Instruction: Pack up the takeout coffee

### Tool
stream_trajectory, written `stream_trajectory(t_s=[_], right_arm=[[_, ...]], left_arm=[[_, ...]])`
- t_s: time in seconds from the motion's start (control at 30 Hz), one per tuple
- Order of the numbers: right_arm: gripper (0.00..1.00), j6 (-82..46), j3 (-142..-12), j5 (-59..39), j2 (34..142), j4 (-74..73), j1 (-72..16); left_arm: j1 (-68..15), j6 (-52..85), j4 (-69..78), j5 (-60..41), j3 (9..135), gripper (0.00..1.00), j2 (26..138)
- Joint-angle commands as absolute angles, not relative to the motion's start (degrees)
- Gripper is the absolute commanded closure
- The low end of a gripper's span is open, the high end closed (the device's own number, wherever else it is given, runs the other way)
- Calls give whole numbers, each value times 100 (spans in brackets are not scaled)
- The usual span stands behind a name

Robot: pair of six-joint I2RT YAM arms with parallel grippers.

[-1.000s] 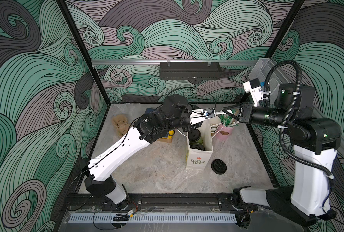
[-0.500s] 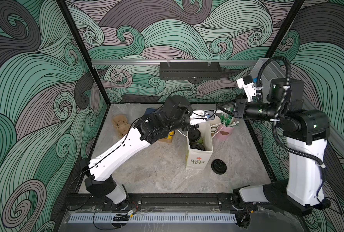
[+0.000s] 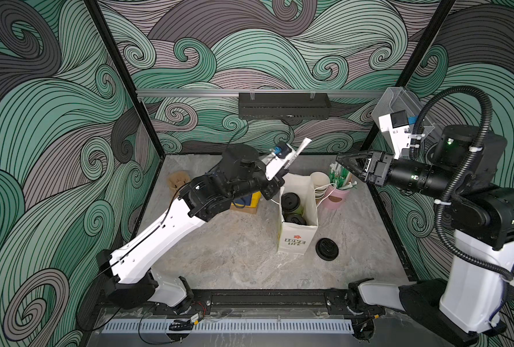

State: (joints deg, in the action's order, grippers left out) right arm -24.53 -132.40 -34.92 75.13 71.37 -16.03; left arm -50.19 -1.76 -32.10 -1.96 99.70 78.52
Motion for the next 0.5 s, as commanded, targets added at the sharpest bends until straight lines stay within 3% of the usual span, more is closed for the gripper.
stream_trajectory(t_s=[0.0, 0.2, 0.47], right_arm=[[45, -2394, -13057, -3316, 7730, 6960, -1925], [46, -2212, -13566, -2840, 8470, 7238, -2760], [55, -2346, -13635, -2525, 8981, 6930, -3171]], left_arm=[[-4710, 2932, -2153, -1279, 9479, 100, 7574], [-4628, 4498, -1221, -2059, 8950, 100, 7602], [-4564, 4544, -1099, -2521, 8878, 100, 7676]])
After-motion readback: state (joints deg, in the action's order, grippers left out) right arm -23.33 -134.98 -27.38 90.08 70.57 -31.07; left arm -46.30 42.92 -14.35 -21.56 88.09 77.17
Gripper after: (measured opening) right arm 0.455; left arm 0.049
